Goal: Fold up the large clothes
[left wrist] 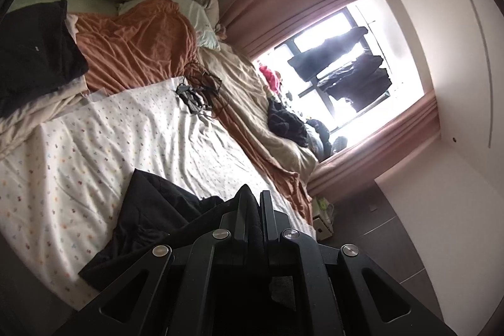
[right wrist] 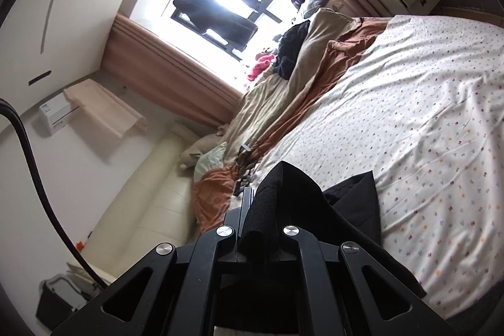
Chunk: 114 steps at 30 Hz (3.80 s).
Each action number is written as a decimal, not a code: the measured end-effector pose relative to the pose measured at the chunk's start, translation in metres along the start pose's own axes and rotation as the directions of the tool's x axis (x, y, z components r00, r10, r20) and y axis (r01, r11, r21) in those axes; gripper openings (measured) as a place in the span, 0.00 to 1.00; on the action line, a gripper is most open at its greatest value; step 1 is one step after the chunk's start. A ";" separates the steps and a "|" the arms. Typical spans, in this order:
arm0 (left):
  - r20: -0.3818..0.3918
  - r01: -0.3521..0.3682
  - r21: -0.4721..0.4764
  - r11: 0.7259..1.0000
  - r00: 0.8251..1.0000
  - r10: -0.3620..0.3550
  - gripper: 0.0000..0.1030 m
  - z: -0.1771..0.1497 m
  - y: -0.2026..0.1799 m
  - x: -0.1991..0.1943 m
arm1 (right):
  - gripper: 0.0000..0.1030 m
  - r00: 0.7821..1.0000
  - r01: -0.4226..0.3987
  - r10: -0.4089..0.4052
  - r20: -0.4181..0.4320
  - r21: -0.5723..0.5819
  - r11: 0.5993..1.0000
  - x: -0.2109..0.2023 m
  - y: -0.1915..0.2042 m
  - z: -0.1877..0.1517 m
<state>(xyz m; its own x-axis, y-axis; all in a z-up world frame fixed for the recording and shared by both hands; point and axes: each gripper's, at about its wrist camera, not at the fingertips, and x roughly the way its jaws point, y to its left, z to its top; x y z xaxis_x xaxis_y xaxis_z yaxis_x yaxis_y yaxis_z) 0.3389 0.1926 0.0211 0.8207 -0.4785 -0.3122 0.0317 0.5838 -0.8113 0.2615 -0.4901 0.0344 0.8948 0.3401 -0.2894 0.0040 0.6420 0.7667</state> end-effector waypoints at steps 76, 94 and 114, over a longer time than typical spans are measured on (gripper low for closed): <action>-0.244 -0.514 0.063 0.856 0.823 0.512 0.00 -0.061 0.192 0.100 | 0.04 0.846 0.421 -0.451 -0.284 -0.164 0.892 0.154 -0.125 -0.069; -0.250 -0.378 0.005 0.926 0.896 0.367 0.79 -0.078 0.178 0.069 | 0.48 0.828 0.487 -0.486 -0.279 -0.071 0.871 0.103 -0.126 -0.064; -0.348 -0.261 -0.086 0.961 0.912 0.217 0.71 -0.113 0.191 0.051 | 0.48 0.818 0.250 -0.383 -0.429 -0.334 0.909 0.166 0.046 -0.165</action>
<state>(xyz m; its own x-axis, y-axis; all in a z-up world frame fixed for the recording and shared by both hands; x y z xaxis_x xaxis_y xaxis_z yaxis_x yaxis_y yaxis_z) 0.3228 0.2059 -0.2059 0.5567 -0.5383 -0.6327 -0.2330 0.6299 -0.7409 0.3362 -0.2903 -0.0728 0.5386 0.3275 -0.7763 0.0783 0.8979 0.4332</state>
